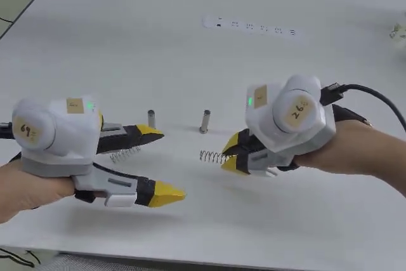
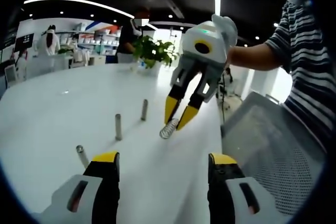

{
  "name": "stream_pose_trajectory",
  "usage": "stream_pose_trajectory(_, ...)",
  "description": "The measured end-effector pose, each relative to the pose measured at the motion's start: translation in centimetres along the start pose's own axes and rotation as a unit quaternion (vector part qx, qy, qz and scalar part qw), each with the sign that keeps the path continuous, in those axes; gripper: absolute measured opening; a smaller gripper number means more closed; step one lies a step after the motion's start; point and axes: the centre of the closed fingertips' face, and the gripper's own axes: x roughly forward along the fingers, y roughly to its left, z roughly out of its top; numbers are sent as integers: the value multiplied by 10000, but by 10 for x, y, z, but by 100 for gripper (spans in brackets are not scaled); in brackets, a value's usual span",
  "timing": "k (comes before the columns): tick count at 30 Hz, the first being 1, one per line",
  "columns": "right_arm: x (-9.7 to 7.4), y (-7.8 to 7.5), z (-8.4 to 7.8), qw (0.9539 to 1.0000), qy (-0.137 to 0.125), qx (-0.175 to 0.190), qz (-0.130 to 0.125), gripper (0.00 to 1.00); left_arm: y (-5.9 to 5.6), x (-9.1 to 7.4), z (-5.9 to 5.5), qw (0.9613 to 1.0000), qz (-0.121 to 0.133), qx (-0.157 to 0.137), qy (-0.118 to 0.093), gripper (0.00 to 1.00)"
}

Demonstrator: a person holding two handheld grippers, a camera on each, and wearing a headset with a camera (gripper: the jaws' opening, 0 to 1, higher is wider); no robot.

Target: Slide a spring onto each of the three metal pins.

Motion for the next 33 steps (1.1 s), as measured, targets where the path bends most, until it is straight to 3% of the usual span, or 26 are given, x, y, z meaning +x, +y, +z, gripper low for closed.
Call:
stream_pose_trajectory(9, -3, 2, 2, 9999, 14, -138, -39, 8, -4, 15, 5, 9997, -206, 140, 6, 52)
stream_pose_trajectory(22, -6, 2, 12, 9997, -86, -218, -52, 8, -9, 29, 25, 9984, -439, 87, -338, 30)
stream_pose_trajectory(33, -11, 3, 12, 9996, -129, -234, -74, 8, -15, 36, 25, 9976, -581, 242, -290, 10)
